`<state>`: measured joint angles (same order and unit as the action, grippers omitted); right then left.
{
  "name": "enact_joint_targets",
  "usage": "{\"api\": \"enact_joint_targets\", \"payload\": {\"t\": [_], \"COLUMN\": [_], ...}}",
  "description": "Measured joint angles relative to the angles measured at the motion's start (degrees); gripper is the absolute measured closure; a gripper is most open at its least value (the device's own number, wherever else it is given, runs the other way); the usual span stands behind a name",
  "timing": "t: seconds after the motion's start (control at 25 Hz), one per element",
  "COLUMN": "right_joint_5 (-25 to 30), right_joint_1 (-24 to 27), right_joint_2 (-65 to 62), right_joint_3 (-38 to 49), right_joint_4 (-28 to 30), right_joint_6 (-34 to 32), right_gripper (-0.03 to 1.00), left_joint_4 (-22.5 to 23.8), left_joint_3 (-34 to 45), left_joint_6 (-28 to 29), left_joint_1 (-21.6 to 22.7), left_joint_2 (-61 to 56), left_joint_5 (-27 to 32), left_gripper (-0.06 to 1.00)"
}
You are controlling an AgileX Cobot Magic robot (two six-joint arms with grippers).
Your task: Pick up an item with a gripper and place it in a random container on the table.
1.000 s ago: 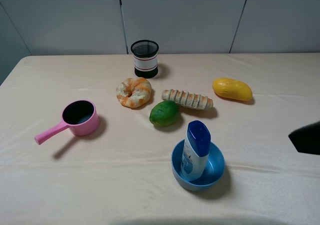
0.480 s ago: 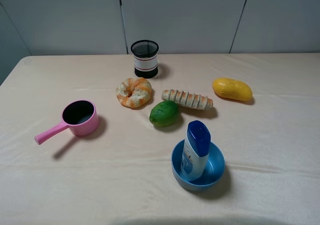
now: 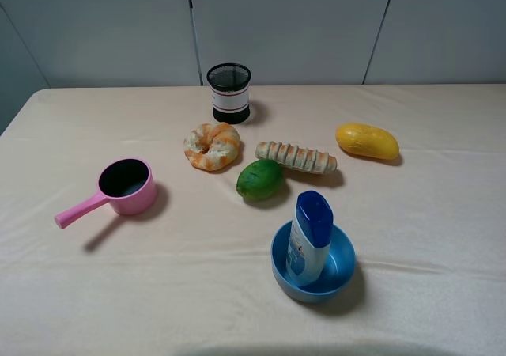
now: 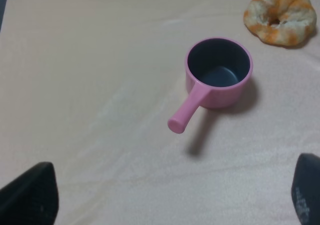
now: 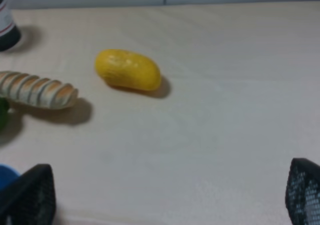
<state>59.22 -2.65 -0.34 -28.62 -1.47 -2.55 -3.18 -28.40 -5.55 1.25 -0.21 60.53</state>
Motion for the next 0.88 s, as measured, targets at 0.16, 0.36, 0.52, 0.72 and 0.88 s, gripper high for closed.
{"api": "enact_joint_targets", "payload": {"t": [0.16,0.36,0.52,0.72,0.88], "right_joint_5": [-0.13,-0.13,-0.13,-0.13,-0.13], "right_joint_1": [0.66,0.70,0.70,0.70,0.70], "right_joint_2": [-0.05,-0.10,-0.10,-0.10,-0.10], "right_joint_3": [0.00,0.00,0.00,0.00,0.00], "right_joint_4": [0.12,0.25,0.25,0.25,0.25], "right_joint_6": [0.00,0.00,0.00,0.00,0.00], "right_gripper": [0.27,0.27,0.27,0.27,0.27], "left_joint_4": [0.00,0.00,0.00,0.00,0.00], "left_joint_3": [0.00,0.00,0.00,0.00,0.00], "left_joint_6": [0.00,0.00,0.00,0.00,0.00], "left_joint_1": [0.00,0.00,0.00,0.00,0.00], "left_joint_2": [0.00,0.00,0.00,0.00,0.00], "left_joint_5": [0.00,0.00,0.00,0.00,0.00], "left_gripper": [0.00,0.00,0.00,0.00,0.00]}}
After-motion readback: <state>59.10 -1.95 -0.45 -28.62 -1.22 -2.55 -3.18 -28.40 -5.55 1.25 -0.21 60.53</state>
